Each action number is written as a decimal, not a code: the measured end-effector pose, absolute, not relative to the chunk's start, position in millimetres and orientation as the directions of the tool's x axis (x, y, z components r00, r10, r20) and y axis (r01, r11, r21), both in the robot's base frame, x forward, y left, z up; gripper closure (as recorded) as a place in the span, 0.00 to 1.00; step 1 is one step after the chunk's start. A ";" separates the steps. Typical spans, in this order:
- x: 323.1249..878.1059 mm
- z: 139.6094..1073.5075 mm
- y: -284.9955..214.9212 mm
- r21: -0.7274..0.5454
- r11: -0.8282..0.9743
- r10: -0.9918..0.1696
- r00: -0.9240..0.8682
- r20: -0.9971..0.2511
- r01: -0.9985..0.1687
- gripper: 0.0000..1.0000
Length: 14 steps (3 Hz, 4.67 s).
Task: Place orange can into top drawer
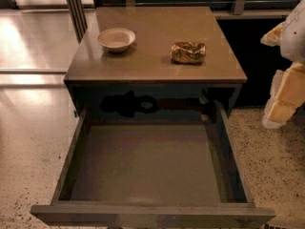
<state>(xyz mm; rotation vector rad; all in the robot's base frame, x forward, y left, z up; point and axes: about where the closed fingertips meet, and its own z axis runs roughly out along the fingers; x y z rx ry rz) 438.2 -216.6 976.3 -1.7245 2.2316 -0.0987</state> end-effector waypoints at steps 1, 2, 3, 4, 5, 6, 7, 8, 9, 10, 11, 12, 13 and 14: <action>438.3 976.3 -216.6 -0.246 0.269 -0.953 -0.221 -0.207 -0.931 0.00; 461.2 977.4 -208.2 -0.261 0.239 -0.959 -0.186 -0.213 -0.935 0.00; 497.1 970.7 -199.7 -0.259 0.197 -0.967 -0.143 -0.211 -0.946 0.00; 538.7 957.6 -186.8 -0.232 0.152 -0.972 -0.103 -0.211 -0.961 0.00; 578.1 935.5 -170.3 -0.199 0.128 -0.974 -0.086 -0.209 -0.972 0.00; 607.0 909.9 -159.8 -0.165 0.125 -0.975 -0.090 -0.202 -0.978 0.00; 635.3 897.0 -157.7 -0.203 0.139 -0.979 -0.103 -0.178 -0.969 0.00; 635.4 897.0 -157.7 -0.203 0.138 -0.979 -0.103 -0.178 -0.969 0.00; 653.9 899.1 -156.9 -0.226 0.128 -0.976 -0.083 -0.201 -0.966 0.00; 688.0 894.8 -152.2 -0.246 0.098 -0.973 -0.041 -0.227 -0.964 0.00; 714.2 863.2 -151.2 -0.185 0.091 -0.945 -0.027 -0.325 -0.979 0.00; 733.2 865.8 -139.0 -0.210 0.101 -0.920 -0.012 -0.391 -0.973 0.00; 733.3 865.7 -139.0 -0.210 0.101 -0.920 -0.012 -0.391 -0.972 0.00; 750.6 849.9 -133.1 -0.213 0.105 -0.918 -0.013 -0.396 -0.971 0.00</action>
Offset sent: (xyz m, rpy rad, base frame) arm 0.0520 0.0178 -0.0011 0.0066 -0.0196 0.0776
